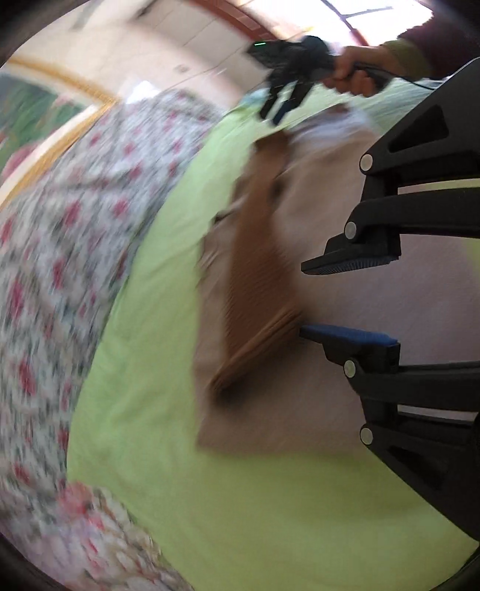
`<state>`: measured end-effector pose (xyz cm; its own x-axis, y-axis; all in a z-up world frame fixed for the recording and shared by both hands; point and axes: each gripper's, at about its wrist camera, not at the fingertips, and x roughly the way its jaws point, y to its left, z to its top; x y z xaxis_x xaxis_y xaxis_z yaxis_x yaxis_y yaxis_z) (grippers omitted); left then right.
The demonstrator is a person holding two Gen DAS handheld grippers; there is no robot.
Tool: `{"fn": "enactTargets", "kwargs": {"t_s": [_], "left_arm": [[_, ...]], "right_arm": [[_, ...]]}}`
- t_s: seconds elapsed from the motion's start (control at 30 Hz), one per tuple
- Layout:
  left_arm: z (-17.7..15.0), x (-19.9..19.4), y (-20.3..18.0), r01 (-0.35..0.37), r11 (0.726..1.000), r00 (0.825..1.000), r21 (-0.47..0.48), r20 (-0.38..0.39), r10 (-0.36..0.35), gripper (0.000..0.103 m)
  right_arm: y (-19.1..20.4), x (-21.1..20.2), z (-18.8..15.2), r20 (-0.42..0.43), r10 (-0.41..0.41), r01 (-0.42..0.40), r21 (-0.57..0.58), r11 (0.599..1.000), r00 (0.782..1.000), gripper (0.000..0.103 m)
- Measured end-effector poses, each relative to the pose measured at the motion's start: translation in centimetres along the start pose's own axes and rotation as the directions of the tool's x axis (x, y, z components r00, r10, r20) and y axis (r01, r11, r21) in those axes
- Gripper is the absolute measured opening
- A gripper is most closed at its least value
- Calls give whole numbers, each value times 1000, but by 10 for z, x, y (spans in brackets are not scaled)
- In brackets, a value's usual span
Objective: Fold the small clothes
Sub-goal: 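Lift the hem with the left tool and fold it toward the collar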
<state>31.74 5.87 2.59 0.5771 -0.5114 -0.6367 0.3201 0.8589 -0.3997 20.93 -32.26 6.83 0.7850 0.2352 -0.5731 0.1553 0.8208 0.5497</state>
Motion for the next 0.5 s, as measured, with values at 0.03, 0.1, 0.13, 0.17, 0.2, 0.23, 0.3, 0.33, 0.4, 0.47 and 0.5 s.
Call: {"fn": "enactTargets", "kwargs": {"t_s": [0.03, 0.1, 0.13, 0.17, 0.2, 0.23, 0.3, 0.33, 0.4, 0.47, 0.5], "left_arm": [[-7, 4, -14, 28, 999, 999, 34, -26, -27, 28], [-15, 15, -38, 58, 994, 996, 95, -70, -52, 28], [-17, 23, -50, 58, 989, 995, 134, -88, -46, 34], [-16, 31, -59, 55, 985, 994, 165, -107, -37, 44], [-15, 40, -67, 47, 979, 992, 198, -125, -22, 47], [-13, 51, -73, 19, 971, 990, 237, -137, 13, 47], [-6, 68, -74, -18, 964, 987, 266, -150, 60, 47], [1, 76, -70, -41, 962, 985, 269, -152, 84, 47], [18, 89, -58, -88, 963, 981, 255, -144, 128, 47], [38, 99, -38, -154, 964, 976, 215, -117, 182, 47], [46, 103, -28, -191, 963, 972, 188, -100, 212, 47]], "right_arm": [[8, -2, -6, -15, 33, -33, -29, 999, 999, 49], [35, 6, -26, -108, 92, -107, -145, 984, 990, 49], [44, 12, -32, -148, 93, -120, -186, 975, 985, 49], [55, 22, -40, -204, 85, -133, -236, 963, 975, 49], [66, 33, -48, -265, 73, -150, -283, 947, 962, 49], [72, 43, -52, -308, 63, -164, -313, 935, 949, 49], [80, 70, -57, -395, -1, -160, -375, 913, 919, 49], [80, 83, -55, -411, -50, -131, -403, 906, 910, 49], [73, 101, -44, -394, -114, -72, -426, 902, 912, 49], [62, 113, -25, -332, -172, 22, -411, 911, 928, 49], [53, 115, -13, -284, -212, 91, -386, 918, 935, 49]]}}
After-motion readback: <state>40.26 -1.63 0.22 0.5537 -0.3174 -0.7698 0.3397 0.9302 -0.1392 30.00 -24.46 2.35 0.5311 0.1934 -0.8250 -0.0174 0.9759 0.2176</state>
